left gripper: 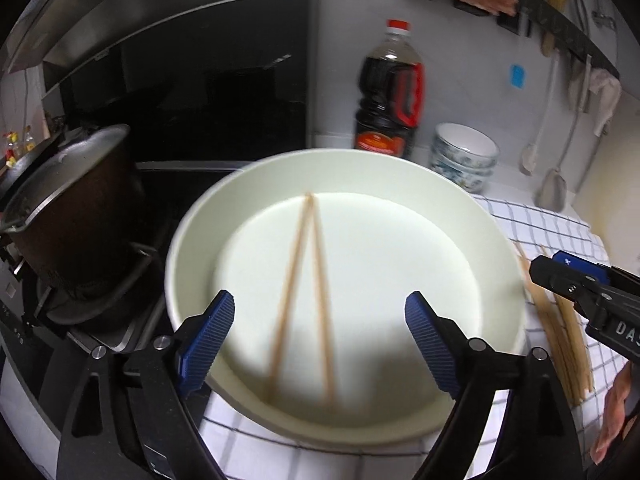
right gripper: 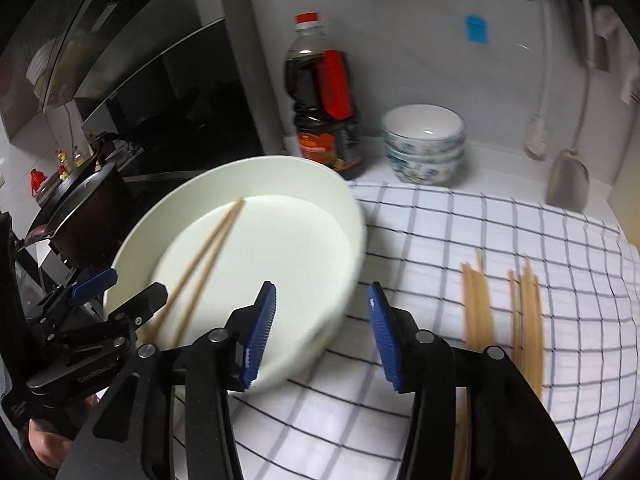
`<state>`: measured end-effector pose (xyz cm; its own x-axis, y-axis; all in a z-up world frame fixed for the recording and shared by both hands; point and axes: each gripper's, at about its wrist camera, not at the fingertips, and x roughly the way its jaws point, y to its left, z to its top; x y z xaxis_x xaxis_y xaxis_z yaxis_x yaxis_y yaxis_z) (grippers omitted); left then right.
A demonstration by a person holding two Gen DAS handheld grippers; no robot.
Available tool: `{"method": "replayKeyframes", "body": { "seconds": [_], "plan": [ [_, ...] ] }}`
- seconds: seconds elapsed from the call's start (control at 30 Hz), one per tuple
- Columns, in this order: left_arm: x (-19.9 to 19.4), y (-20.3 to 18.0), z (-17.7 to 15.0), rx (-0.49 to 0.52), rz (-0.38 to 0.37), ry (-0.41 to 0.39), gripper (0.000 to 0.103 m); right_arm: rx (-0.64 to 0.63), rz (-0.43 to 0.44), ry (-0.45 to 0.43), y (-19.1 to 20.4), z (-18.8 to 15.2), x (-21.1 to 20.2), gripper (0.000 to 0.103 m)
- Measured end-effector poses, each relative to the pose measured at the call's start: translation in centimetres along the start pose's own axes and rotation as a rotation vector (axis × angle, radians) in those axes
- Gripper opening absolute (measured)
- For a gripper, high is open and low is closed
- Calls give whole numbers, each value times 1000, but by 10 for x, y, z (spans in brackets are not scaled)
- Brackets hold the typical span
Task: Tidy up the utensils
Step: 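Open the left gripper over the basin while the right gripper opens to drop its chopstick, then move both open grippers back above the remaining chopsticks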
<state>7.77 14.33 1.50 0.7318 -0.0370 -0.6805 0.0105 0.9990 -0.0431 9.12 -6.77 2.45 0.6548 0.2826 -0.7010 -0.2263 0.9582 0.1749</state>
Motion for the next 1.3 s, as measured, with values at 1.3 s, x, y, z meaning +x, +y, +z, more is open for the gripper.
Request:
{"method": "replayKeyframes", "body": {
  "seconds": [1.3],
  "plan": [
    [-15, -197, -67, 221, -163, 89, 97, 239, -159, 201, -189, -86, -17, 63]
  ]
}}
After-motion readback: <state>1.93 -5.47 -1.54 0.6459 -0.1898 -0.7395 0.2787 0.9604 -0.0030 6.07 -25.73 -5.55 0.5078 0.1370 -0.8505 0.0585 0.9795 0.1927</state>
